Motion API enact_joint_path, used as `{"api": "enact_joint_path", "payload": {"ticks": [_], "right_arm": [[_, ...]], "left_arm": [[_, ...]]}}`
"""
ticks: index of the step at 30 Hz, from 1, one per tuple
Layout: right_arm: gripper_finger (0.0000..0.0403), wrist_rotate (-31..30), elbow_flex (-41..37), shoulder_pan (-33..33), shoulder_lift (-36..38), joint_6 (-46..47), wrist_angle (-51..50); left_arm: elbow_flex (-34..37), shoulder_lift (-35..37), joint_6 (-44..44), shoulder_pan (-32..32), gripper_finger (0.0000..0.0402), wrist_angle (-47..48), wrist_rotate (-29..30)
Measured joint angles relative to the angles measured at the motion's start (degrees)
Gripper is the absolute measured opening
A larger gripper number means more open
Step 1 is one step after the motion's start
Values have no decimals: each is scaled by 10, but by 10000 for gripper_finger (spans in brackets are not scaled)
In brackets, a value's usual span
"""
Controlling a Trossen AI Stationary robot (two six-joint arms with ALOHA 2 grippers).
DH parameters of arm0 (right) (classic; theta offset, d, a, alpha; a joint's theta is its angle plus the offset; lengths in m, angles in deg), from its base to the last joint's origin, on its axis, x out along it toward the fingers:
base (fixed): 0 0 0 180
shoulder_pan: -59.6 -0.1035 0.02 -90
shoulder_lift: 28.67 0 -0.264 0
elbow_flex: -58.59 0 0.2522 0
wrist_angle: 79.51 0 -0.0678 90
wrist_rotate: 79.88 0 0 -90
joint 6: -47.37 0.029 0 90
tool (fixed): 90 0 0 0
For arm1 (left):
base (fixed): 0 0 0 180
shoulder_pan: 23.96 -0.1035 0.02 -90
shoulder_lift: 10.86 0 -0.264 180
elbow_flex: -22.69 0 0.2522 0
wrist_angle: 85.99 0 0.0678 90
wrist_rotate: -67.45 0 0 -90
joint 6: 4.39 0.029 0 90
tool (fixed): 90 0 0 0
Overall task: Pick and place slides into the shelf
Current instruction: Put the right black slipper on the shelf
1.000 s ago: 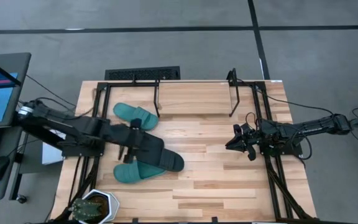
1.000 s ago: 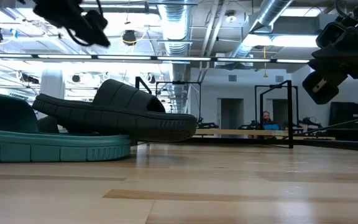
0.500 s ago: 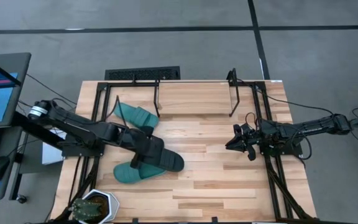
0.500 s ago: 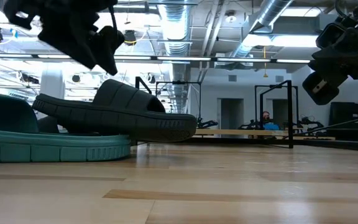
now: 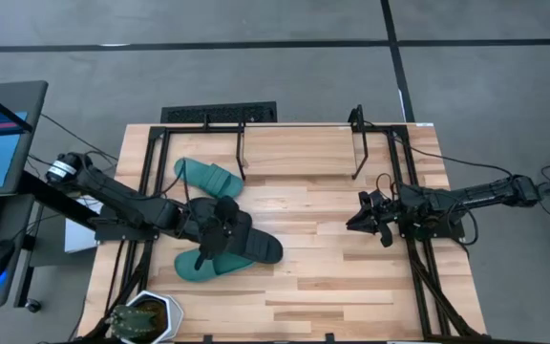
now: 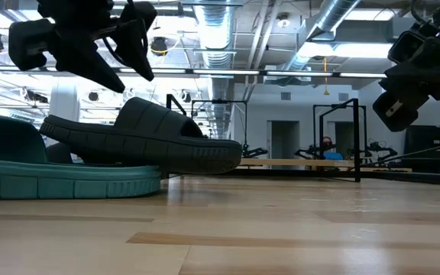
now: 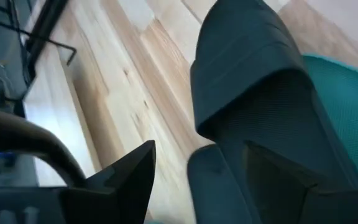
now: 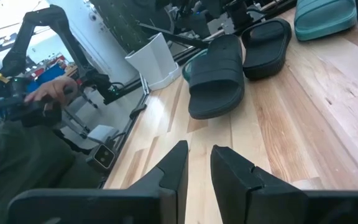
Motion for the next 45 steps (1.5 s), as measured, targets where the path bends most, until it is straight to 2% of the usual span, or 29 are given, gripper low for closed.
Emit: {"api": "enact_joint_path", "payload": {"ticks": [7,14,21,29,34,36,38,43,45], "right_arm": [[59,0,0,0,0,0,-5],[59,0,0,0,0,0,-16],[59,0,0,0,0,0,-16],[59,0,0,0,0,0,-21],[59,0,0,0,0,0,-25],[59,0,0,0,0,0,-26],[59,0,0,0,0,0,-26],[59,0,0,0,0,0,-27],[59,0,0,0,0,0,-29]], "left_arm": [[0,-53,74,19,222,-54,-4],[0,-108,115,24,222,-82,19],[1,-121,163,24,222,-114,44],[1,-122,162,24,222,-138,11],[1,-122,138,24,218,-156,14],[1,-122,126,22,201,-167,19],[1,-122,112,19,166,-172,18],[1,-122,77,11,25,-156,-11],[1,-122,50,7,13,-156,-21]]}}
